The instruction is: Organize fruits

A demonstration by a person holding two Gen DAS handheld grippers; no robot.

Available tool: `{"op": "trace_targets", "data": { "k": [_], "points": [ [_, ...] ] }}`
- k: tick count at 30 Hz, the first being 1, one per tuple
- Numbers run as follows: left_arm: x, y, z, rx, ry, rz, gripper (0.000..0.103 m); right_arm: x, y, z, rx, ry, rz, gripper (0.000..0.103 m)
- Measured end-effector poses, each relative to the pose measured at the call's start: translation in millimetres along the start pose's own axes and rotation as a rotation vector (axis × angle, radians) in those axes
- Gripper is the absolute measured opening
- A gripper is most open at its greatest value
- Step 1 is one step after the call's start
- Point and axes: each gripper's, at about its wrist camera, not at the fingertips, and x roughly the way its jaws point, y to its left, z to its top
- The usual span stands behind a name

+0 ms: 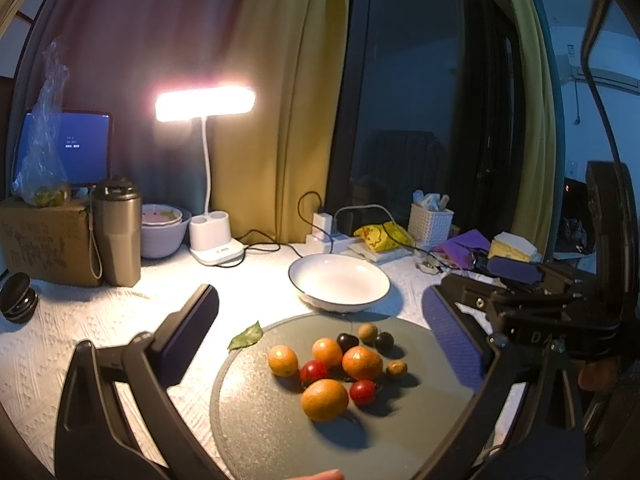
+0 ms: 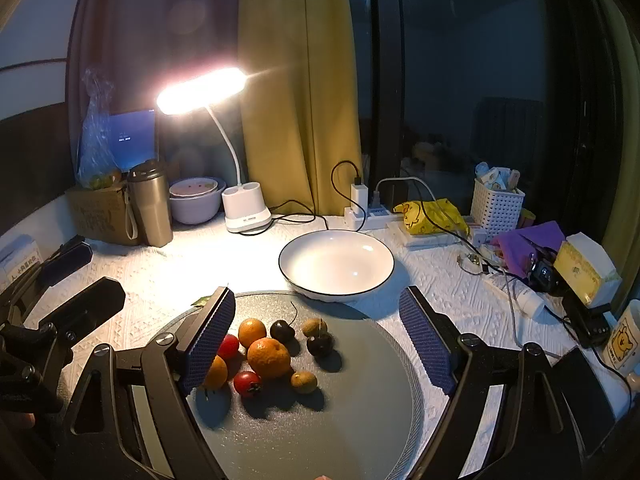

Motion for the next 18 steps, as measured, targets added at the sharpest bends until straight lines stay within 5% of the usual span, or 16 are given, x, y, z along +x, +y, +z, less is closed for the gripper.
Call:
{"op": "trace_targets", "data": {
  "k": [9, 18],
  "points": [
    [10.7, -0.9, -8.3, 0.012, 0.051, 0.0, 0.102, 7.2, -0.9, -7.8, -0.001, 0.026, 0.0, 0.087],
    [42.5, -2.5, -32.9, 0.044, 0.238, -0.012, 0.101, 34.9, -8.0, -30.3, -0.012, 0.169, 0.011, 0.087]
  ]
}}
